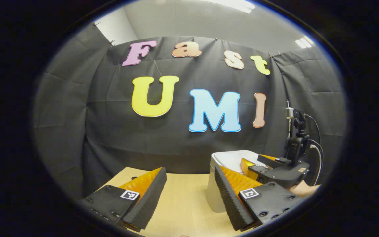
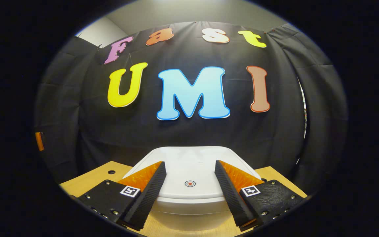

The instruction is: Press the lid of the desktop garbage bin to open it, pick up the crumpled paper on the desktop and throw it into the bin, then pick up the pop can on the desktop and drop it into the bin, and finally close the garbage bin lid.

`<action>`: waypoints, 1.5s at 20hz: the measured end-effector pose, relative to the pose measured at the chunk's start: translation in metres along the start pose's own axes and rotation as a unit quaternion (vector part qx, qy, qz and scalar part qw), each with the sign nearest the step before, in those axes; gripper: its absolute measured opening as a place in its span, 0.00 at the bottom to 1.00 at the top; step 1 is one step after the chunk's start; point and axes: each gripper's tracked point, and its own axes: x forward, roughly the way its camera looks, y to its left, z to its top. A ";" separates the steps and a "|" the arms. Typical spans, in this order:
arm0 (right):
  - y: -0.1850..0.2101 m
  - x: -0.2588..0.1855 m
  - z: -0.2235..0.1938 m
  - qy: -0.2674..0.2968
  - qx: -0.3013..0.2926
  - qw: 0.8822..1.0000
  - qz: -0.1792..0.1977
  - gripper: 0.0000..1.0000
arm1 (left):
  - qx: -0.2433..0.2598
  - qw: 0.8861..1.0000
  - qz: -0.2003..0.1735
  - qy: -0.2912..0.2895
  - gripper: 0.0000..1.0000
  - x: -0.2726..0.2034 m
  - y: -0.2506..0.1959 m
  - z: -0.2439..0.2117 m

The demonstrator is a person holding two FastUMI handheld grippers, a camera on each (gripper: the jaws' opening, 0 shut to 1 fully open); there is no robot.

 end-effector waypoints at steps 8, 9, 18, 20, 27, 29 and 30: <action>-0.001 -0.001 0.006 0.000 0.011 1.000 -0.017 0.95 | -0.006 1.000 -0.003 -0.011 0.95 -0.006 -0.007 0.008; -0.001 0.001 0.006 -0.002 0.007 1.000 -0.017 0.95 | -0.007 1.000 -0.001 -0.012 0.95 -0.008 -0.008 0.010; -0.005 -0.024 0.007 0.030 0.008 0.999 -0.014 0.95 | 0.007 1.000 0.019 -0.023 0.95 -0.024 -0.016 0.016; -0.008 -0.034 0.007 0.032 0.012 0.999 -0.008 0.95 | 0.009 0.999 0.026 -0.024 0.95 -0.025 -0.019 0.012; -0.030 -0.086 0.007 0.042 0.025 0.999 0.001 0.95 | 0.002 0.999 0.043 -0.024 0.95 -0.027 -0.044 -0.008; -0.037 -0.106 0.017 0.028 0.018 0.999 0.005 0.95 | -0.002 0.998 0.047 -0.029 0.95 -0.031 -0.055 -0.009; -0.040 -0.114 0.022 0.019 0.013 1.000 0.008 0.95 | -0.004 0.998 0.049 -0.031 0.95 -0.033 -0.058 -0.013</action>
